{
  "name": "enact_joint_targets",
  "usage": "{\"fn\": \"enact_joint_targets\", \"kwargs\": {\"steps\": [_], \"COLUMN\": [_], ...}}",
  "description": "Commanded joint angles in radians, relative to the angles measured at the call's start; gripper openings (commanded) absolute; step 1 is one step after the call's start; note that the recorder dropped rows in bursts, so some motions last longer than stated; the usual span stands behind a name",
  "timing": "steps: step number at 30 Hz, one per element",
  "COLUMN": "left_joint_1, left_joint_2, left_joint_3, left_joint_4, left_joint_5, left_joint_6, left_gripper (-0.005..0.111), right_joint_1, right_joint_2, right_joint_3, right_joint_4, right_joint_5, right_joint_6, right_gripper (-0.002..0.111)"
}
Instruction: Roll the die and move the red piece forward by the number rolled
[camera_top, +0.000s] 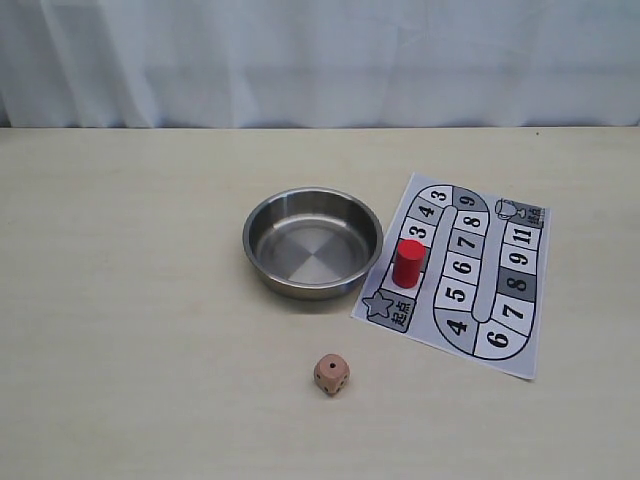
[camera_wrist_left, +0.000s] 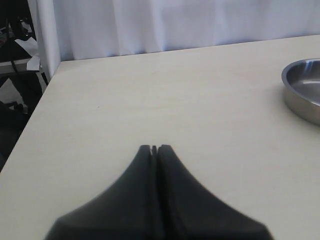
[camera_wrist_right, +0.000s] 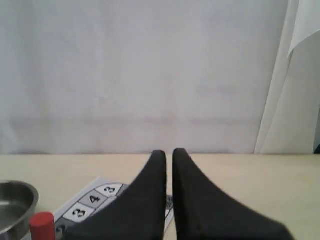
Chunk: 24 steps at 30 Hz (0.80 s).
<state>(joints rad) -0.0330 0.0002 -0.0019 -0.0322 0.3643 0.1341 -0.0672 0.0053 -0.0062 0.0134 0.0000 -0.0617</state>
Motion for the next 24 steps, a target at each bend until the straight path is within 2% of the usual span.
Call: {"fn": "enact_joint_targets", "kwargs": {"steps": [1, 8, 24], "left_joint_1": [-0.002, -0.002, -0.002], "left_joint_2": [0.0, 0.0, 0.0], "left_joint_3": [0.002, 0.002, 0.002], "left_joint_4": [-0.005, -0.005, -0.005], "left_joint_5": [-0.01, -0.01, -0.01], "left_joint_6": [-0.004, -0.004, -0.004], "left_gripper": [0.0, 0.0, 0.0], "right_joint_1": [0.0, 0.0, 0.0], "right_joint_2": [-0.005, -0.005, -0.005], "right_joint_3": [0.006, 0.006, 0.006], "right_joint_4": [-0.002, -0.002, -0.002], "right_joint_5": [0.107, 0.234, 0.234], "right_joint_6": [-0.005, -0.005, -0.005], "right_gripper": [0.004, 0.004, 0.004]}}
